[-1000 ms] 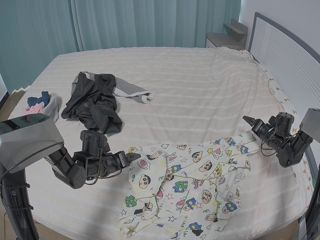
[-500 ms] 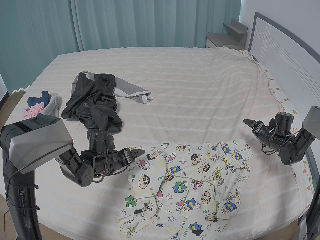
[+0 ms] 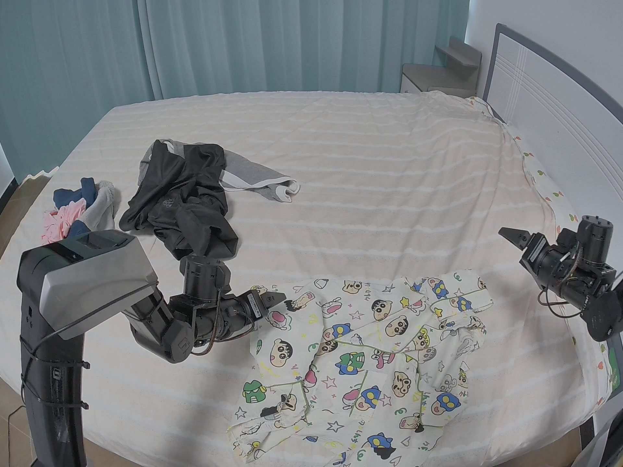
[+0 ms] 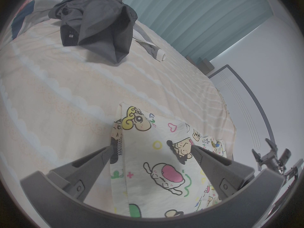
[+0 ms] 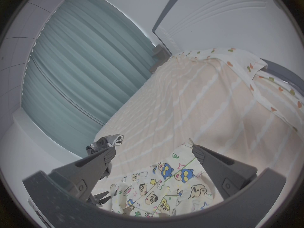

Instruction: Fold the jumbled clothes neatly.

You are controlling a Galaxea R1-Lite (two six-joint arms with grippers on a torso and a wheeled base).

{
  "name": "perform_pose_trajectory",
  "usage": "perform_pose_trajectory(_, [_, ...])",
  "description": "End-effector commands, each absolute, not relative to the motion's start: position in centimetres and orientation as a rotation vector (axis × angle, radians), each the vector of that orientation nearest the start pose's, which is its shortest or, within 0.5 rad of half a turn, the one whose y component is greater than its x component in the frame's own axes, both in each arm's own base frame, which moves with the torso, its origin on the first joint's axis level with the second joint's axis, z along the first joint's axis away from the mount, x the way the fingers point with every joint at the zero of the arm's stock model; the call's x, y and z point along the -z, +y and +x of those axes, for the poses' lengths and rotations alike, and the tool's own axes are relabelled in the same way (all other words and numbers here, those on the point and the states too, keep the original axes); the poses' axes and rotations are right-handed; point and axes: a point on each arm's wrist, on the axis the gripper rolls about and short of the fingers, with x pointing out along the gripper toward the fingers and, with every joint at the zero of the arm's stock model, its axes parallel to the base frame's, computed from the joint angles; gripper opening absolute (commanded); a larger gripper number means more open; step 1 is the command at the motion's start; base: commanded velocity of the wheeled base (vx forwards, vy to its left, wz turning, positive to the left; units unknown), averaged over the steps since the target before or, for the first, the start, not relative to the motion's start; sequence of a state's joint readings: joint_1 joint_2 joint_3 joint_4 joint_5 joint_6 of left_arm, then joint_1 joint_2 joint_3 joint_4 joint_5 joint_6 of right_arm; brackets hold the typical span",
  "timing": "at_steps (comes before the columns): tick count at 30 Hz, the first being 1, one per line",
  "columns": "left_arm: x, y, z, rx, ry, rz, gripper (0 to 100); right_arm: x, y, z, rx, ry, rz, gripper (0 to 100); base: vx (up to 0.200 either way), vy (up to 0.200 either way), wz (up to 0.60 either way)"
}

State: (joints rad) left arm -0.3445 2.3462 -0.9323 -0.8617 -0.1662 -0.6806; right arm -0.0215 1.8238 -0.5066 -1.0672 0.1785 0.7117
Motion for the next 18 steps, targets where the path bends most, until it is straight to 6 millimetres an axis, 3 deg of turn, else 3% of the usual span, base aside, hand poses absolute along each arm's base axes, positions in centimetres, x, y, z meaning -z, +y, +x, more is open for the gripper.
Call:
perform_pose_trajectory(1, [1.3, -14.2, 37.9, 0.281, 0.716, -0.595, 100, -14.9, 0.1, 23.9, -0.106, 0.195, 0.722, 100, 0.0, 0.0, 0.0])
perform_pose_trajectory(6, [1.3, -14.5, 37.9, 0.289, 0.715, -0.595, 100, -16.0, 0.9, 21.7, -0.135, 0.15, 0.717, 100, 0.0, 0.0, 0.0])
perform_pose_trajectory(13, [1.4, -15.5, 37.8, 0.3, 0.724, -0.617, 100, -17.1, 1.6, 20.3, -0.138, 0.093, 0.711, 100, 0.0, 0.0, 0.0])
perform_pose_trajectory(14, [1.5, -15.5, 37.8, 0.301, 0.726, -0.616, 0, -17.1, 1.6, 20.3, -0.139, 0.09, 0.711, 100, 0.0, 0.0, 0.0])
perform_pose_trajectory(18, [1.5, -15.8, 37.7, 0.304, 0.729, -0.616, 0, -17.1, 1.6, 20.0, -0.14, 0.09, 0.707, 100, 0.0, 0.0, 0.0])
